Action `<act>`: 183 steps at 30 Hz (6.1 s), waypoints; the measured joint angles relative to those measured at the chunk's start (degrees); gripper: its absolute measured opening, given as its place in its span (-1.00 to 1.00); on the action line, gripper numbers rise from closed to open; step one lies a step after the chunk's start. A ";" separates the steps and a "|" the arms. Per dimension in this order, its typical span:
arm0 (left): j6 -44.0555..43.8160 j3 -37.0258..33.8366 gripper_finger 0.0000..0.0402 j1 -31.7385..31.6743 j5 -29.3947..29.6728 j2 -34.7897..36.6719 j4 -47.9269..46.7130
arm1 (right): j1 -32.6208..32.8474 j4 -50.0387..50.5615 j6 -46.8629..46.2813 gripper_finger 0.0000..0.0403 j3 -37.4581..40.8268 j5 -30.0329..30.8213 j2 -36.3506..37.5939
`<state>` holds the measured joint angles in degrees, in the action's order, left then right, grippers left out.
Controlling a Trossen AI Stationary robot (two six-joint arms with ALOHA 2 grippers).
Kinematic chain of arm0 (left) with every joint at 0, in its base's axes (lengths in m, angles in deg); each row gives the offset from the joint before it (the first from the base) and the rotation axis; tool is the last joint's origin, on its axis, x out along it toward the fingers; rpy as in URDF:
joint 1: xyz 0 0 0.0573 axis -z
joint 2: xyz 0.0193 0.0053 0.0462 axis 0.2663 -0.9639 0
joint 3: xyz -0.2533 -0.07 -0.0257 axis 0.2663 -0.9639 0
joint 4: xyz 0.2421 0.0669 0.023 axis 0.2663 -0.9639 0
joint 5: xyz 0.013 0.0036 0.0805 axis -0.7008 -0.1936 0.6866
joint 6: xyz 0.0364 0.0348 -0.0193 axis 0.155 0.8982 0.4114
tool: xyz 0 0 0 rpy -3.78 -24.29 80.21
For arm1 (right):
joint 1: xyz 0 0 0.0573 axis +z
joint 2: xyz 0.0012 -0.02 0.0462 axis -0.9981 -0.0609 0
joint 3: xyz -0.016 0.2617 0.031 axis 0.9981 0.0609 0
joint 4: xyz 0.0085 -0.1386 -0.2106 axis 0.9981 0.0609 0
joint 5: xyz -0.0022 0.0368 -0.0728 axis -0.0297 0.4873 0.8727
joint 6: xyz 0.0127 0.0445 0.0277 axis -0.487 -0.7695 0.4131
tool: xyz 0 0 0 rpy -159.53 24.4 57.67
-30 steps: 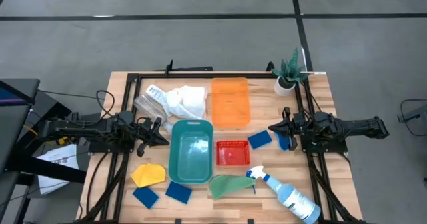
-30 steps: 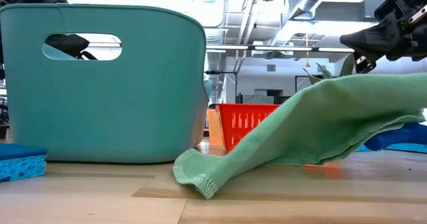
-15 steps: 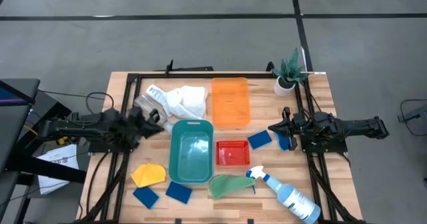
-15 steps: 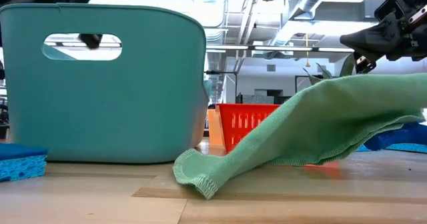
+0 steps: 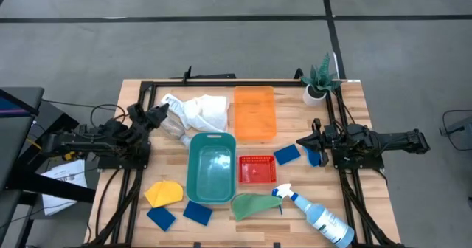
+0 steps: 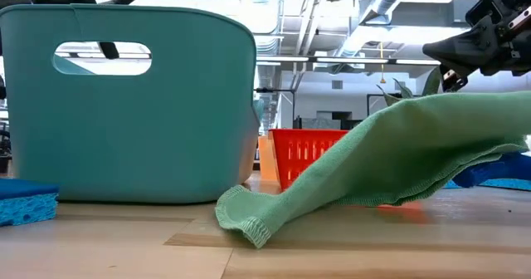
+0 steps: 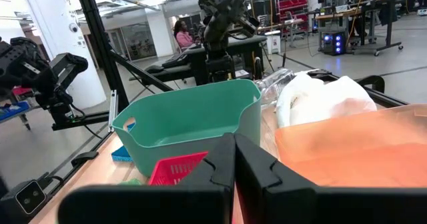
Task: Pick & Place Kitchen Items
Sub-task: Put the white towel into the green bin
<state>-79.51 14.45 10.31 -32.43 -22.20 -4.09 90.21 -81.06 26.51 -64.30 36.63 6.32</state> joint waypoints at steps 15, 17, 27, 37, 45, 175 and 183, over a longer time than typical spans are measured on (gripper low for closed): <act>15.65 13.68 -0.99 0.31 -1.09 -8.39 14.89 | -1.17 -22.09 14.74 -1.00 0.13 2.69 0.07; 19.55 18.37 -0.99 0.31 -1.15 -11.54 14.87 | -1.22 -31.43 11.01 -1.00 0.13 6.43 0.07; 36.54 34.07 -0.87 -1.72 -0.01 -27.25 9.81 | -0.55 -76.16 -3.47 -1.00 0.08 12.43 0.13; 32.70 41.63 -0.08 -8.47 -2.00 -34.75 -4.98 | -0.22 -71.83 -10.36 -1.00 -1.05 22.51 0.00; 28.05 48.37 0.51 -12.52 -1.89 -38.00 -22.60 | -0.20 -69.49 -12.15 -1.00 -1.27 16.83 0.00; 73.41 52.15 -0.38 -21.75 -15.72 -82.71 -80.25 | 0.02 -14.84 -14.18 0.59 -40.13 15.13 -20.04; 73.20 51.74 -0.92 -21.88 -9.56 -81.30 -78.37 | 0.02 -14.84 -14.53 0.59 -40.13 15.14 -20.04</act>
<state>-6.31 66.19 -11.56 -41.99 -103.50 -82.46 90.23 -95.90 11.97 -104.43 51.77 -13.72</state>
